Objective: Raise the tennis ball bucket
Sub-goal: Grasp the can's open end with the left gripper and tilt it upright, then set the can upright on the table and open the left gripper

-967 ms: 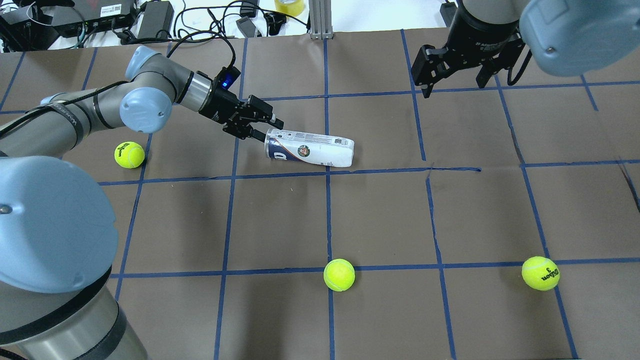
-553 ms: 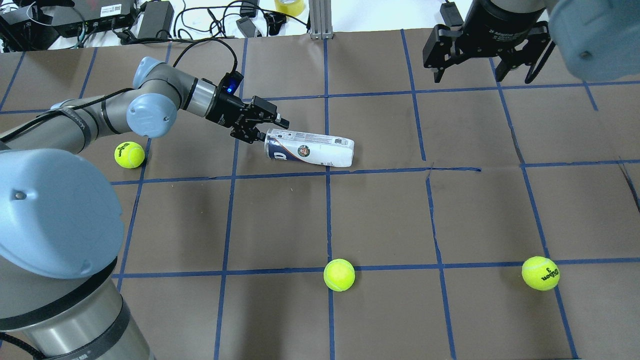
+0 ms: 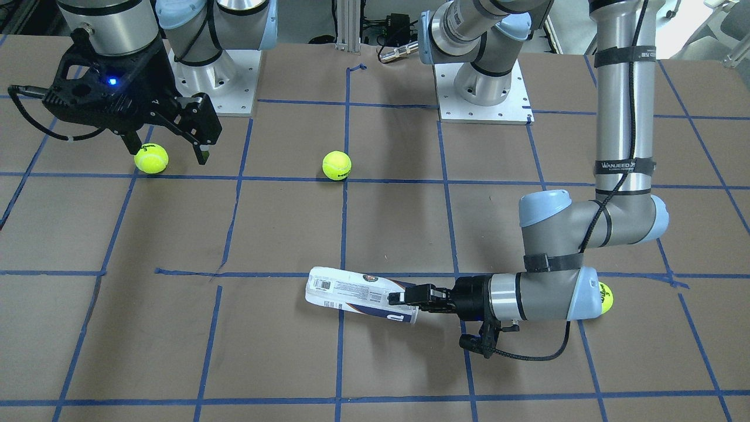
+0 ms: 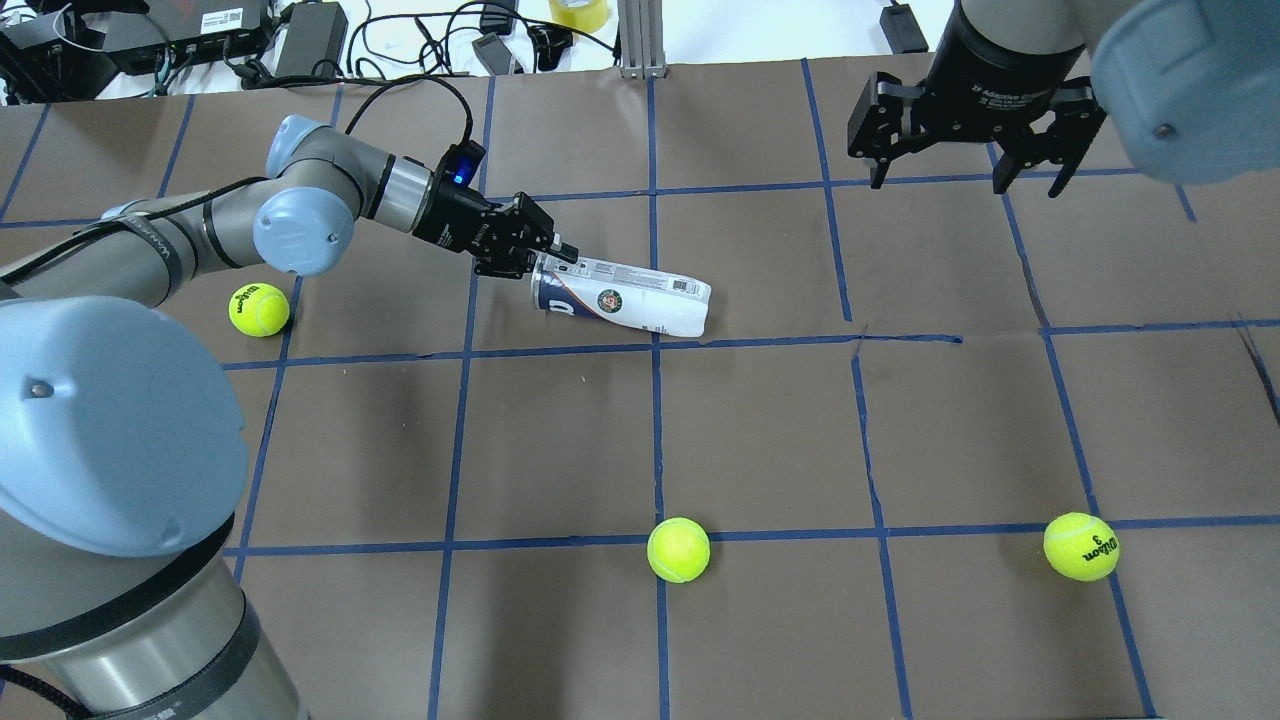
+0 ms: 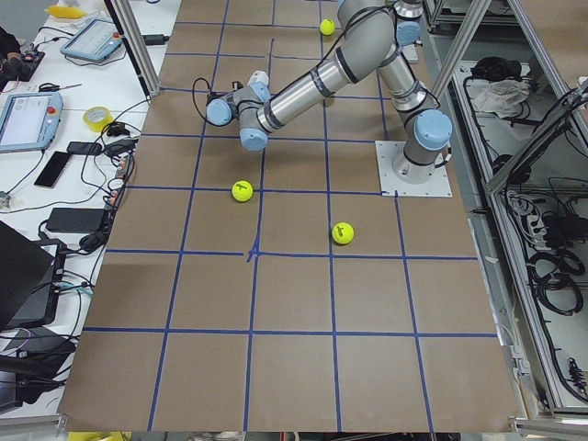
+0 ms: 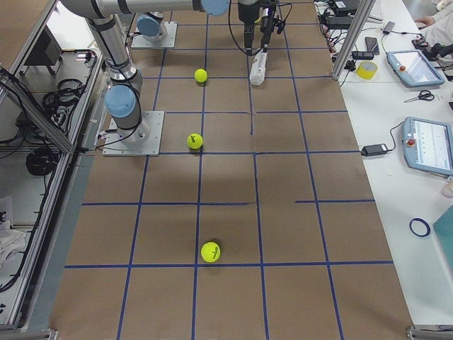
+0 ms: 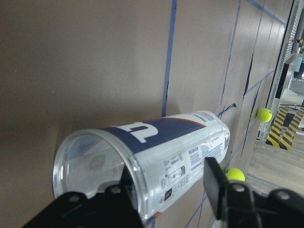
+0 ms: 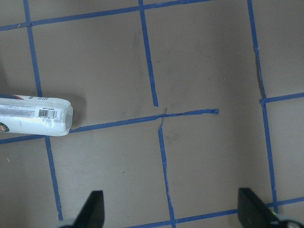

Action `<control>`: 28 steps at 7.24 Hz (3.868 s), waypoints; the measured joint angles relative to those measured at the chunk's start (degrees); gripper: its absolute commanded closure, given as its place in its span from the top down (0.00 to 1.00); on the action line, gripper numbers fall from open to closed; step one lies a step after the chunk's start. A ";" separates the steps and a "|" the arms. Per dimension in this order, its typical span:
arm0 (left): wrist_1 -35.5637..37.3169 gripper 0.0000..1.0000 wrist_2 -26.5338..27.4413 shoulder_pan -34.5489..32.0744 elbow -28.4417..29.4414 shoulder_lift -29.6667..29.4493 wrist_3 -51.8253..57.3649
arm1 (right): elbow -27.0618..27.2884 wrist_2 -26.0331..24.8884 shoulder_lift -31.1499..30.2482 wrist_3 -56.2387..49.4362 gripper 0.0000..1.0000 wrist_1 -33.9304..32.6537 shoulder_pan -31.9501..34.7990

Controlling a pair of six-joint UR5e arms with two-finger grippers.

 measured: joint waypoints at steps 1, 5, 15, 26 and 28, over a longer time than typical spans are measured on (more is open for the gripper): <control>0.04 0.00 -0.03 -0.07 0.14 0.99 -2.03 | -0.03 0.13 -0.18 0.03 1.00 0.34 -0.06; -0.12 0.00 -1.97 -1.29 0.77 7.89 -16.84 | -0.44 0.21 -2.30 -0.26 1.00 1.51 -0.23; 1.17 0.00 56.35 -16.83 11.85 15.70 -19.21 | -0.22 -0.86 -4.73 -1.04 1.00 2.13 -0.40; 12.25 1.00 61.18 -21.57 10.94 10.16 -18.12 | 0.11 -0.86 -4.69 -0.74 1.00 2.31 -0.39; 9.96 1.00 60.49 -21.32 11.22 12.02 -18.10 | 0.15 -0.86 -4.69 -0.84 1.00 2.22 -0.40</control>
